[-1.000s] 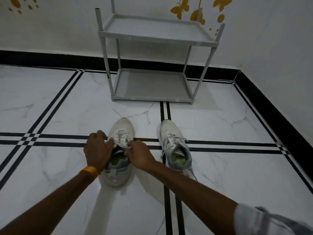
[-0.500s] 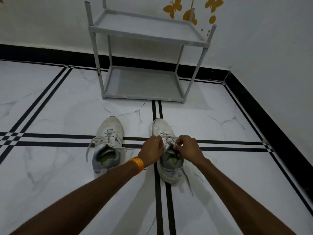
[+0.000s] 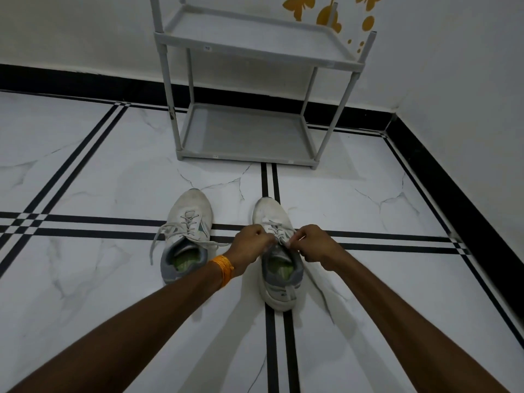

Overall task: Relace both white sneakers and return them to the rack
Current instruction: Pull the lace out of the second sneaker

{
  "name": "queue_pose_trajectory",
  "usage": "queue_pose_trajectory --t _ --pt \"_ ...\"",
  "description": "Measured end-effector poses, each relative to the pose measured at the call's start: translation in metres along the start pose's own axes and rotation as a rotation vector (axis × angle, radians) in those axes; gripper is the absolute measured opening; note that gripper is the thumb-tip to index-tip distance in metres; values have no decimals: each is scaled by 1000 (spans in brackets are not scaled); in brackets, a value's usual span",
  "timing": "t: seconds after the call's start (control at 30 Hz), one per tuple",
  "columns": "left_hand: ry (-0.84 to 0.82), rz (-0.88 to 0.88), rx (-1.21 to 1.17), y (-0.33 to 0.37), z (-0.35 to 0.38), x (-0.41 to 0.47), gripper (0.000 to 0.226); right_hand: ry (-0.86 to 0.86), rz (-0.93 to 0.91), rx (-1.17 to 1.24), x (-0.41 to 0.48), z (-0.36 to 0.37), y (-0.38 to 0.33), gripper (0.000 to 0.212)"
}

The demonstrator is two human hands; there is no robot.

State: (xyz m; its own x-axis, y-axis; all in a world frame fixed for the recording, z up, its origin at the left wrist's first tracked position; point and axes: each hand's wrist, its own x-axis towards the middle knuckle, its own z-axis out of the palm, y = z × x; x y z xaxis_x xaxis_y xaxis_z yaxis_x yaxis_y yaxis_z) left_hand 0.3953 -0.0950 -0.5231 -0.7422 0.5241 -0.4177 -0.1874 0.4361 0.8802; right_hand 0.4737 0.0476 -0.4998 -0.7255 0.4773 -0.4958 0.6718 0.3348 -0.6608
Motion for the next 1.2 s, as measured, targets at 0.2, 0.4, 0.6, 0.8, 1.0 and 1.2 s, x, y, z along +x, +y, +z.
queue_pose_trajectory --t 0.2,0.4,0.6,0.8,1.0,1.2 --pt "21 57 92 -7 -8 -2 25 -7 81 -25 6 8 -1 13" --pt "-4 175 264 -1 -11 -3 29 79 83 72 1 24 1 17" --pt "63 46 -25 -7 -7 -2 43 150 122 404 -7 30 15 24" --pt "179 36 17 -11 -2 -1 32 351 -12 132 -8 41 13 31" --pt "212 32 85 -13 -1 -3 32 370 6 48 -9 46 13 34" --pt "203 61 139 -14 -2 -8 28 382 -2 -3 -12 48 16 36"
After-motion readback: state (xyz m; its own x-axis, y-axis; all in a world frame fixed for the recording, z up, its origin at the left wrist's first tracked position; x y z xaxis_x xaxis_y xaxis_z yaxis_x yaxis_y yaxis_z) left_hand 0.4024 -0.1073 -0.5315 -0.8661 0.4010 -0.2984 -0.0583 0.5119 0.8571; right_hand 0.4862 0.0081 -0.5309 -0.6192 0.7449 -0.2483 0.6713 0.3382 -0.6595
